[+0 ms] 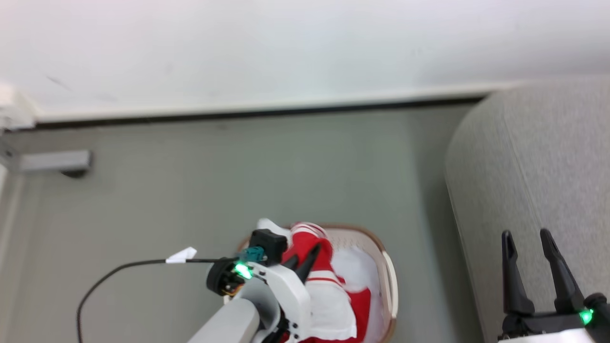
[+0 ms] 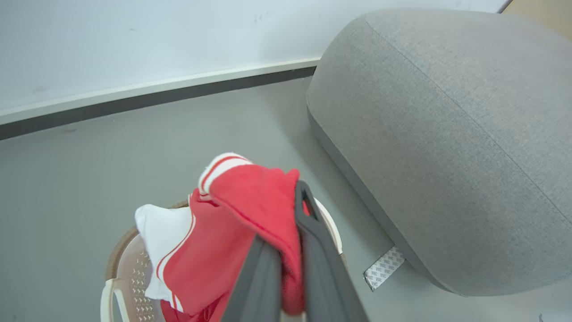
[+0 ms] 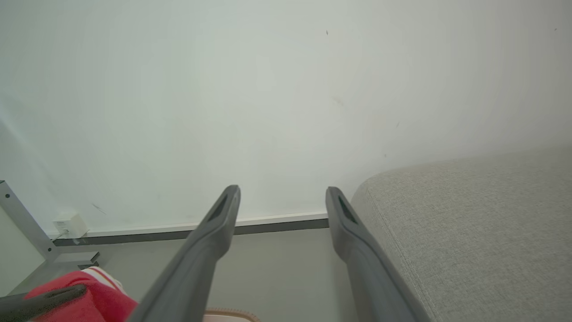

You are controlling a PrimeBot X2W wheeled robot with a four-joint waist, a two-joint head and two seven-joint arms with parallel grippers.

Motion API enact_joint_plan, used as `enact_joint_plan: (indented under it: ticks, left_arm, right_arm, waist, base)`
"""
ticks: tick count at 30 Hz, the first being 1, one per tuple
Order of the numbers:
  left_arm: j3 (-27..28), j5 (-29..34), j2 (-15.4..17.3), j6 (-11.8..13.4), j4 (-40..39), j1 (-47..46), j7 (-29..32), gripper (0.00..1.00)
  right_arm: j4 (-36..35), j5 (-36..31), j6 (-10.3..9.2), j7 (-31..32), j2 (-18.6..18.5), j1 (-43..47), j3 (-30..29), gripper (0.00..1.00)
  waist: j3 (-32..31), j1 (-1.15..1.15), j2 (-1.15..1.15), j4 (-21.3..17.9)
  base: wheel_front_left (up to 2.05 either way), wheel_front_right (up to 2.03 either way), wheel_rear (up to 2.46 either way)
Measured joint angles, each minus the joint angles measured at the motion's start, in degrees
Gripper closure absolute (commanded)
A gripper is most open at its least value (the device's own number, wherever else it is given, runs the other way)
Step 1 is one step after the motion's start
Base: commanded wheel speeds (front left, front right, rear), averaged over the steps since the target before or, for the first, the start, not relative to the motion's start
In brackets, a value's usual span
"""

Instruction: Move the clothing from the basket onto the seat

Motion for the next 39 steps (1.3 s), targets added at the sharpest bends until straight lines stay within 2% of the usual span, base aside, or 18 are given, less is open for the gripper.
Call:
enact_joint_plan:
  ticks: [7, 13, 18, 25, 28, 32, 36, 39]
  left_arm:
    - [0.46, -1.41, 2.33, 2.2, -14.75, 3.65, 5.09, 1.0]
    - [1.54, -2.0, 4.97, 4.58, -25.83, 5.59, 9.22, 1.0]
    - [2.55, -2.3, 6.44, 6.5, -32.39, 5.98, 11.14, 1.0]
    - [3.9, -2.7, 6.65, 7.91, -38.21, 4.16, 11.98, 1.0]
    - [4.08, -2.74, 6.49, 8.16, -39.85, 3.0, 12.38, 1.0]
    - [3.75, -2.74, 5.88, 8.26, -41.73, 1.41, 13.02, 1.0]
    - [2.69, -2.72, 4.83, 8.33, -42.56, -0.08, 13.52, 1.0]
    - [1.7, -2.71, 4.02, 8.17, -42.74, -0.59, 13.79, 1.0]
  right_arm:
    - [0.4, -0.27, 0.0, 0.0, -0.01, 3.59, -0.08, 0.0]
    - [0.68, -0.41, 0.0, 0.0, -0.01, 5.32, 0.8, 0.0]
    - [0.71, -0.65, 0.0, 0.0, -0.07, 6.03, 1.13, 0.0]
    - [0.3, -1.97, 0.0, 0.0, -1.42, 7.33, 2.29, 0.0]
    - [0.25, -4.31, 0.0, 0.0, -3.97, 8.12, 5.04, 0.0]
    - [0.48, -6.5, 0.01, 0.0, -8.59, 8.33, 12.7, 0.0]
    - [0.55, -6.3, 0.0, 1.29, -12.96, 7.71, 19.35, 0.0]
    - [-0.15, -5.5, 0.01, 3.04, -14.44, 5.25, 22.67, 0.0]
  waist:
    - [-7.91, 0.0, 0.0, 3.03]
    - [-11.89, 0.0, 0.0, 3.81]
    - [-13.19, 0.01, 0.0, 2.91]
    - [-14.23, 0.01, 0.0, 2.27]
    - [-14.6, 0.01, 0.01, 2.17]
    - [-14.89, 0.01, 0.0, 2.25]
    - [-14.92, 0.02, 0.01, 2.84]
    - [-14.9, 0.02, 0.0, 3.31]
  base:
    - [0.0, 0.0, 0.0]
    - [0.0, 0.0, 0.0]
    - [0.0, 0.0, 0.0]
    - [0.0, 0.0, 0.0]
    - [0.0, 0.0, 0.0]
    - [0.0, 0.0, 0.0]
    - [0.0, 0.0, 0.0]
    - [0.0, 0.0, 0.0]
